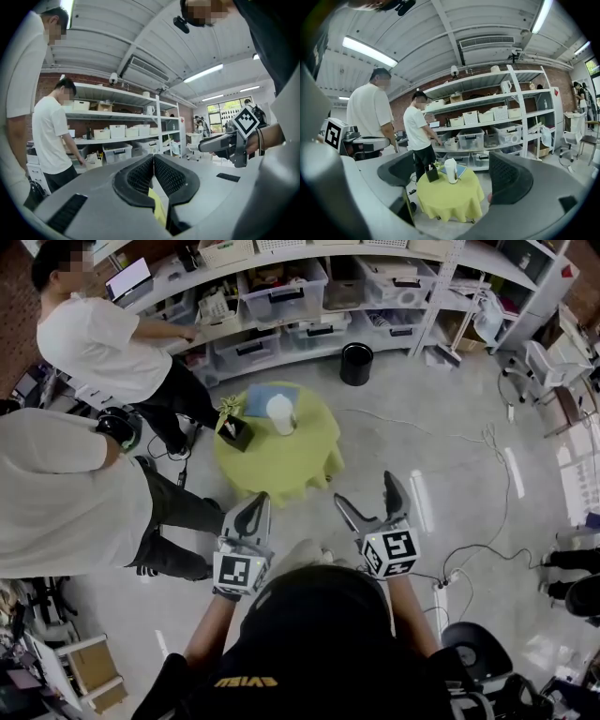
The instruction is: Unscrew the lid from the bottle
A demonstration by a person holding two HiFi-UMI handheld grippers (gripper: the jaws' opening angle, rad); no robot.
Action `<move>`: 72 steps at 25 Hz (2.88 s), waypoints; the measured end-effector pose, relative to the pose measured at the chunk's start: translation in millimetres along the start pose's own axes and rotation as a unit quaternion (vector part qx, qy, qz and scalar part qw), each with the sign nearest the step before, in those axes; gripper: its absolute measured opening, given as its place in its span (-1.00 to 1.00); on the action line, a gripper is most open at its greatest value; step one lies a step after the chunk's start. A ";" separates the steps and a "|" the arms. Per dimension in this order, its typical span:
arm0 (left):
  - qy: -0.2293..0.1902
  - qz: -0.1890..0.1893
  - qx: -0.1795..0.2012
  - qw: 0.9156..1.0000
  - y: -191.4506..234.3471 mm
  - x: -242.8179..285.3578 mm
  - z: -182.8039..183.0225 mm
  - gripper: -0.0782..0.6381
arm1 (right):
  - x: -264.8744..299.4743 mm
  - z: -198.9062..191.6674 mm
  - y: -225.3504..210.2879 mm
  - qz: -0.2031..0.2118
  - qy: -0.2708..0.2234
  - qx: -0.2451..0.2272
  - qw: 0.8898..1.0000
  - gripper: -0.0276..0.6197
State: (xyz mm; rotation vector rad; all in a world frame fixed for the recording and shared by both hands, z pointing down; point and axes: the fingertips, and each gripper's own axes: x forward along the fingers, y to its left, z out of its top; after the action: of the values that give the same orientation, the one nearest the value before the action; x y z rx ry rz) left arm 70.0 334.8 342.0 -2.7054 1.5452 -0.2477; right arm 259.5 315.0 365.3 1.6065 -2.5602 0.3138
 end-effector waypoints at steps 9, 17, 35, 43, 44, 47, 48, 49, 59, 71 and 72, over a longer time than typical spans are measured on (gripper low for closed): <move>0.050 0.015 0.005 0.999 21.6 12.0 -28.3 -0.73 | 36.6 -20.5 6.4 0.034 0.054 0.000 0.998 0.57; 0.050 0.006 -0.011 0.999 72.8 49.3 -48.3 -0.73 | 95.6 -17.6 12.0 0.031 0.087 -0.021 0.996 0.56; 0.068 -0.079 -0.033 0.994 263.9 152.4 -93.5 -0.69 | 299.9 27.1 58.7 -0.005 0.142 -0.035 0.989 0.51; 0.099 -0.157 -0.052 0.981 273.6 197.1 -148.1 -0.55 | 342.4 -3.2 63.3 -0.030 0.215 -0.046 0.975 0.51; 0.105 -0.166 -0.052 0.979 270.2 204.3 -155.4 -0.51 | 347.1 -7.7 62.0 -0.028 0.223 -0.044 0.973 0.51; 0.123 -0.195 -0.046 0.972 254.3 226.2 -182.9 -0.37 | 364.3 -29.6 55.3 -0.018 0.247 -0.043 0.968 0.49; 0.133 -0.202 -0.044 0.969 248.8 231.7 -194.9 -0.31 | 370.9 -40.2 53.7 -0.013 0.258 -0.043 0.965 0.48; 0.145 -0.208 -0.043 0.966 244.1 237.0 -207.3 -0.24 | 378.5 -50.7 52.1 -0.006 0.269 -0.043 0.962 0.47; 0.194 -0.231 0.025 0.953 198.9 316.6 -296.3 0.19 | 458.7 -130.3 20.0 0.035 0.399 -0.095 0.911 0.35; 0.179 -0.231 0.035 0.956 187.9 349.8 -318.5 0.20 | 472.6 -166.6 27.4 0.102 0.474 -0.147 0.862 0.15; 0.172 -0.235 0.033 0.956 187.7 349.5 -319.0 0.19 | 472.4 -167.7 27.1 0.105 0.478 -0.151 0.859 0.15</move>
State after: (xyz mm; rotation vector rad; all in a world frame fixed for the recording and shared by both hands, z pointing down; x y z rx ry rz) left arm 37.5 -40.2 684.7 -3.0544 0.8788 -0.7983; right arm 24.9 -50.1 617.7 0.7398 -1.8477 0.5279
